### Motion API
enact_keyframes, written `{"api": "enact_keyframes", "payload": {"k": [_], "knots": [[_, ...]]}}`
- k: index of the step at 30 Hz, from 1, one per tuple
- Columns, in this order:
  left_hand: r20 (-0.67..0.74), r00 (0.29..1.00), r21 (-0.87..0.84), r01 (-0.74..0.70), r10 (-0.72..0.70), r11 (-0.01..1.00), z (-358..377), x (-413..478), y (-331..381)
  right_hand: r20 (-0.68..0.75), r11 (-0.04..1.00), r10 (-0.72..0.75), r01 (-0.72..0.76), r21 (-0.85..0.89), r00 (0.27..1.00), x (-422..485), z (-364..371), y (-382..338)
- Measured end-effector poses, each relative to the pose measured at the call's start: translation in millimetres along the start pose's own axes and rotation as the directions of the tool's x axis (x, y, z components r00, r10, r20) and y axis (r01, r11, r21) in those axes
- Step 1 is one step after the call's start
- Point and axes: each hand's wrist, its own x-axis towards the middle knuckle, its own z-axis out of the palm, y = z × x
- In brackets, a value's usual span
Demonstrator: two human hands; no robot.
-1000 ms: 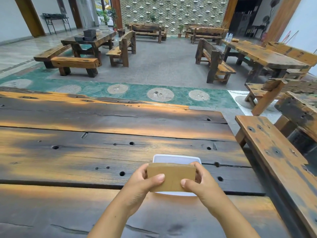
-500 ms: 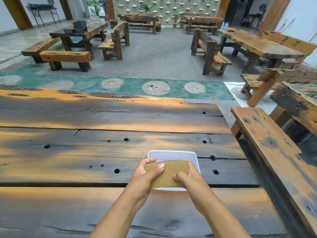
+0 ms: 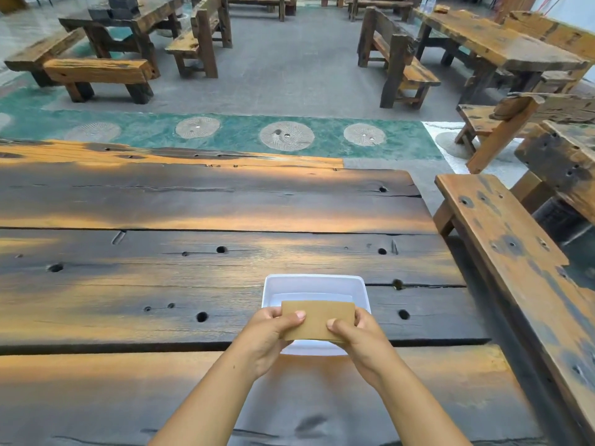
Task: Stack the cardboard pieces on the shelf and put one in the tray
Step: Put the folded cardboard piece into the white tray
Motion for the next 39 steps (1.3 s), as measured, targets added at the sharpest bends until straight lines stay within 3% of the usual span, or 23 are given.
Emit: {"api": "enact_keyframes", "payload": {"k": [7, 15, 22, 39], "knots": [[-0.105, 0.994, 0.201, 0.051, -0.030, 0.978, -2.0, 52.8, -7.7, 0.027, 0.994, 0.107, -0.107, 0.002, 0.994, 56.8, -12.5, 6.1], [-0.248, 0.968, 0.202, 0.089, -0.037, 0.975, -1.5, 113.3, -16.5, -0.054, 0.972, 0.233, -0.235, -0.028, 0.971, 113.1, -19.4, 20.0], [-0.308, 0.951, 0.267, 0.093, -0.006, 0.959, -12.4, 149.4, -19.4, -0.172, 0.970, 0.177, -0.202, -0.136, 0.969, 147.0, -15.2, 36.2], [-0.374, 0.926, 0.440, 0.227, -0.052, 0.869, -15.6, 182.9, -25.1, -0.226, 0.898, 0.169, -0.244, -0.365, 0.959, 178.8, -3.6, 38.7]]}}
